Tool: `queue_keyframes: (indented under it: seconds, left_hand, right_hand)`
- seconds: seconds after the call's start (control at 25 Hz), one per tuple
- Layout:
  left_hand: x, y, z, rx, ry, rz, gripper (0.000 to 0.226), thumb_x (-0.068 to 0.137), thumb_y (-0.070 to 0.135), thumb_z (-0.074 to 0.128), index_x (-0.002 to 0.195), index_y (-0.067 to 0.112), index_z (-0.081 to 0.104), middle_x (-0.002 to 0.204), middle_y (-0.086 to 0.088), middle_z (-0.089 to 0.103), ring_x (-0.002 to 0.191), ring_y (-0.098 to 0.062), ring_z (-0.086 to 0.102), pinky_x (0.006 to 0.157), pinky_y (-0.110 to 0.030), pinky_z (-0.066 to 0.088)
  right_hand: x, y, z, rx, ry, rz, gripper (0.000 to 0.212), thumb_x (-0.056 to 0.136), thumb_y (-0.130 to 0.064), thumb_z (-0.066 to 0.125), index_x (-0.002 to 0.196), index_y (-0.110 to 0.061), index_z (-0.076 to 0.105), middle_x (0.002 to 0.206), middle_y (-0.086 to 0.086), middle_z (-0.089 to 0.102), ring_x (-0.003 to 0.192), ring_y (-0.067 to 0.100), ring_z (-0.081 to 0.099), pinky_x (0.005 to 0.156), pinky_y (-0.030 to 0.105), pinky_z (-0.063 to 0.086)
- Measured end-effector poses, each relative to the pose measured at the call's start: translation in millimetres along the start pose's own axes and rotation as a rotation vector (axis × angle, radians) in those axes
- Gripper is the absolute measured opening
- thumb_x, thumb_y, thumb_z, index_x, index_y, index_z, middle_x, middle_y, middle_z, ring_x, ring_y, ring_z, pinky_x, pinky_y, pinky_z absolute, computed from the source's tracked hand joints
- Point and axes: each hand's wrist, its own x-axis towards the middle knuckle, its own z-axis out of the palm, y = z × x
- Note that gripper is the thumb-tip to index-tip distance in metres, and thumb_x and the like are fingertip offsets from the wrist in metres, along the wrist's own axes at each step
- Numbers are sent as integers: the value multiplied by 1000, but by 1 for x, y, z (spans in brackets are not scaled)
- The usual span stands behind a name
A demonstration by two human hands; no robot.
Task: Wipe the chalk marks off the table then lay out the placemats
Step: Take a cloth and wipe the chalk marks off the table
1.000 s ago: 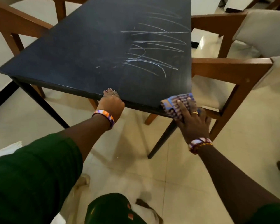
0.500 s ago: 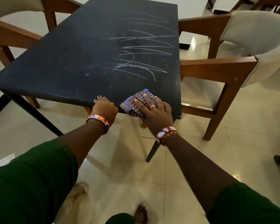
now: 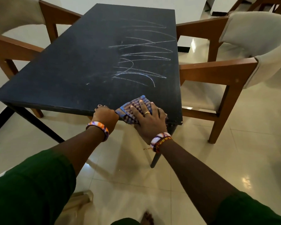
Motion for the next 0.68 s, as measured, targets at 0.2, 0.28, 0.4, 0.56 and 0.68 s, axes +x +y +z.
queue_keyframes:
  seconds: [0.2,0.28,0.4,0.56,0.68]
  left_hand:
    - [5,-20,-5,-110,6,101,29,96,22,47,117,6,58,108,-11,65,101,-24,63,85,-30,50]
    - [12,-29,-9,-162,15,113,30,95,24,49,116,5,59,108,-12,66,99,-25,64,84,-30,50]
    - [23,-36,-12,-224,17,106,34,94,27,51,116,3,59,109,-13,65,100,-26,64,84,-30,49]
    - [31,-37,-11,-275,0,100,35,93,24,53,118,1,58,108,-15,65,100,-26,64,87,-30,49]
    - [33,-40,-14,-313,5,94,35,90,22,57,118,0,58,108,-17,65,98,-27,64,87,-32,50]
  right_hand:
    - [-14,45,-16,76,-86,222,70,84,-62,14,149,-34,11,159,2,7,144,38,3,114,52,9]
    - [6,57,-21,91,-171,334,65,91,-63,15,149,-35,5,160,0,-1,144,39,-1,113,55,10]
    - [59,71,-25,148,-210,457,63,94,-60,19,149,-35,2,159,-1,-7,143,41,-3,113,58,8]
    - [73,74,-31,173,-225,452,59,95,-58,21,148,-40,1,160,-3,-5,143,40,1,112,58,10]
    - [6,45,-21,107,-143,403,60,92,-60,17,147,-41,3,159,-4,-1,142,39,6,111,55,14]
